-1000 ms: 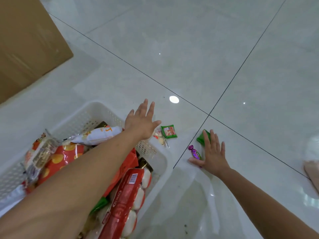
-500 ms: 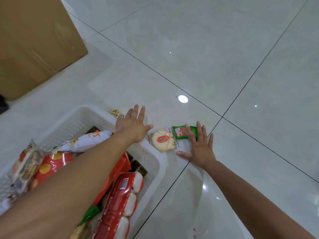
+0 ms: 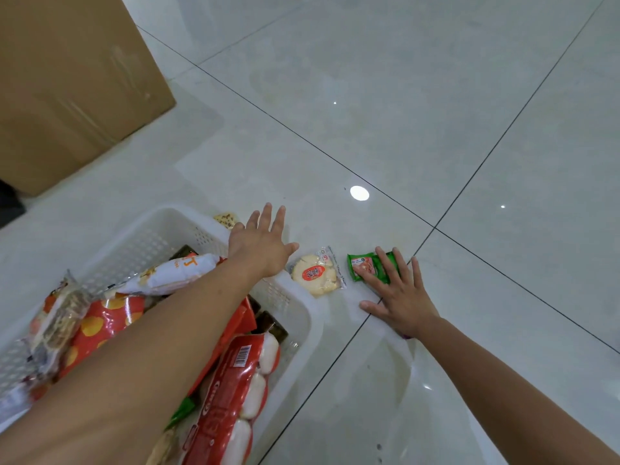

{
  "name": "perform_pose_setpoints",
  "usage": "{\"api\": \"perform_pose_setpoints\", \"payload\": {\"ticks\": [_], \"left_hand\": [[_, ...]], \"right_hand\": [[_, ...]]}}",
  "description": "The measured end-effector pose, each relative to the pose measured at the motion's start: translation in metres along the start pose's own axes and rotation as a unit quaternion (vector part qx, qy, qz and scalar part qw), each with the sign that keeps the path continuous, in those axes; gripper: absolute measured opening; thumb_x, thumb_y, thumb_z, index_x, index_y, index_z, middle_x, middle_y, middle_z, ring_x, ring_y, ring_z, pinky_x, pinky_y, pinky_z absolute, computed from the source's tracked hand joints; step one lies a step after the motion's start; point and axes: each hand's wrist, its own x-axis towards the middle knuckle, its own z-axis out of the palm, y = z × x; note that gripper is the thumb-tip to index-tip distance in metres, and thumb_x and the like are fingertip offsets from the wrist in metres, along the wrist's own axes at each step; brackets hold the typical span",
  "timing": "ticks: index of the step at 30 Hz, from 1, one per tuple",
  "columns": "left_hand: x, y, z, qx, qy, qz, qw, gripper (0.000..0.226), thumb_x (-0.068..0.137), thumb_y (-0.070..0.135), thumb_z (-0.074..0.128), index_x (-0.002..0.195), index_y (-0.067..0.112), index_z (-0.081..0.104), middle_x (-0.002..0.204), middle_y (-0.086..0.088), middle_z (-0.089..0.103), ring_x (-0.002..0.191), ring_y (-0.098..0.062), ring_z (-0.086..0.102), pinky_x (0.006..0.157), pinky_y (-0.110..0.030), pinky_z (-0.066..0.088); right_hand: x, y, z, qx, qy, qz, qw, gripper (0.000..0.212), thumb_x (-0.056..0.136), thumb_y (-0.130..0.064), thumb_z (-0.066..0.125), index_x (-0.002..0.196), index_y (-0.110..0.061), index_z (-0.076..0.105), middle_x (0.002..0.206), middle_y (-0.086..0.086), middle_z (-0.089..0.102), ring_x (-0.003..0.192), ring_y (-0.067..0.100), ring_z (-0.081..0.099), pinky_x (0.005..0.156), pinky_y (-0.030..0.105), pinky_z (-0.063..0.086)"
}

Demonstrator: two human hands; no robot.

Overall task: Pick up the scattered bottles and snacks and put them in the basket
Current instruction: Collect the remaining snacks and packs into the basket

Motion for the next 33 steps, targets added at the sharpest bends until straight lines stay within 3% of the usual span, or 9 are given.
{"api": "perform_pose_setpoints", "payload": {"ticks": [5, 10, 17, 19, 22, 24, 27, 31, 33], "left_hand": [[-0.001, 0.001, -0.003, 0.008, -0.011, 0.007, 1.0, 0.074, 0.096, 0.058, 0.02, 0.148, 0.024, -0.02, 0.157, -0.001, -0.022, 0.147, -0.021, -0.005, 0.115, -0.045, 0.013], [-0.001, 0.007, -0.007, 0.007, -0.036, 0.014, 0.999, 0.08, 0.094, 0.063, 0.022, 0.147, 0.024, -0.024, 0.156, -0.001, -0.025, 0.147, -0.021, -0.005, 0.115, -0.047, 0.011], [0.004, 0.047, 0.007, 0.003, -0.084, 0.038, 0.996, 0.111, 0.08, 0.066, 0.054, 0.144, 0.027, -0.028, 0.155, -0.004, -0.029, 0.146, -0.033, -0.002, 0.109, -0.059, 0.027], [0.006, 0.054, 0.012, 0.033, -0.091, 0.034, 0.995, 0.114, 0.08, 0.062, 0.058, 0.146, 0.024, -0.026, 0.157, -0.01, -0.021, 0.145, -0.038, 0.007, 0.106, -0.058, 0.031], [0.012, 0.056, 0.016, 0.049, -0.092, 0.019, 0.994, 0.108, 0.081, 0.06, 0.059, 0.15, 0.016, -0.012, 0.154, -0.014, 0.02, 0.133, -0.037, 0.037, 0.102, -0.051, 0.04], [0.014, 0.056, 0.016, 0.062, -0.083, 0.032, 0.994, 0.093, 0.083, 0.056, 0.059, 0.149, 0.012, 0.01, 0.14, -0.01, 0.041, 0.124, -0.032, 0.048, 0.095, -0.045, 0.045], [0.015, 0.061, 0.02, 0.096, -0.075, 0.048, 0.991, 0.068, 0.085, 0.047, 0.061, 0.135, 0.01, 0.033, 0.127, -0.007, 0.05, 0.114, -0.028, 0.054, 0.086, -0.041, 0.048], [0.017, 0.07, 0.025, 0.117, -0.078, 0.049, 0.989, 0.067, 0.084, 0.04, 0.064, 0.133, 0.007, 0.032, 0.125, -0.01, 0.049, 0.109, -0.031, 0.056, 0.09, -0.046, 0.05], [0.018, 0.072, 0.027, 0.096, -0.087, 0.034, 0.991, 0.071, 0.082, 0.038, 0.067, 0.133, 0.005, 0.03, 0.126, -0.011, 0.048, 0.111, -0.031, 0.056, 0.091, -0.046, 0.05]], "right_hand": [[-0.03, 0.02, 0.003, 0.006, -0.005, 0.016, 1.0, 0.069, 0.081, -0.079, 0.006, 0.143, -0.052, -0.007, 0.159, 0.002, -0.001, 0.145, 0.03, -0.008, 0.114, 0.05, -0.007], [-0.058, 0.016, 0.011, 0.036, 0.018, 0.046, 0.998, 0.075, 0.08, -0.08, 0.02, 0.146, -0.043, 0.021, 0.159, 0.003, 0.008, 0.146, 0.032, -0.001, 0.115, 0.052, -0.005], [-0.054, 0.012, 0.009, -0.011, 0.037, 0.012, 0.999, 0.075, 0.08, -0.081, 0.02, 0.146, -0.047, 0.015, 0.159, 0.007, 0.009, 0.146, 0.035, 0.004, 0.111, 0.06, 0.004], [-0.053, 0.012, 0.011, -0.014, 0.032, 0.023, 0.999, 0.073, 0.08, -0.081, 0.018, 0.145, -0.049, 0.016, 0.159, 0.006, 0.01, 0.145, 0.034, 0.005, 0.111, 0.06, 0.003], [-0.053, 0.011, 0.017, -0.002, 0.032, 0.045, 0.998, 0.066, 0.081, -0.079, 0.018, 0.141, -0.051, 0.028, 0.155, 0.003, 0.019, 0.142, 0.032, 0.015, 0.111, 0.055, 0.007], [-0.054, 0.01, 0.018, 0.01, 0.052, 0.058, 0.997, 0.059, 0.084, -0.075, 0.02, 0.13, -0.049, 0.045, 0.144, 0.005, 0.035, 0.132, 0.032, 0.031, 0.105, 0.052, 0.021], [-0.052, 0.008, 0.017, 0.001, 0.119, 0.062, 0.991, 0.04, 0.086, -0.063, 0.036, 0.111, -0.041, 0.058, 0.123, 0.008, 0.053, 0.109, 0.034, 0.048, 0.087, 0.044, 0.036], [-0.049, 0.007, 0.016, -0.01, 0.166, 0.041, 0.985, 0.022, 0.082, -0.039, 0.056, 0.103, -0.03, 0.056, 0.104, 0.013, 0.057, 0.084, 0.034, 0.055, 0.062, 0.036, 0.04], [-0.048, 0.008, 0.015, -0.018, 0.153, 0.033, 0.987, 0.042, 0.067, -0.016, 0.07, 0.103, -0.027, 0.051, 0.095, 0.015, 0.058, 0.07, 0.032, 0.054, 0.053, 0.032, 0.038]]}}
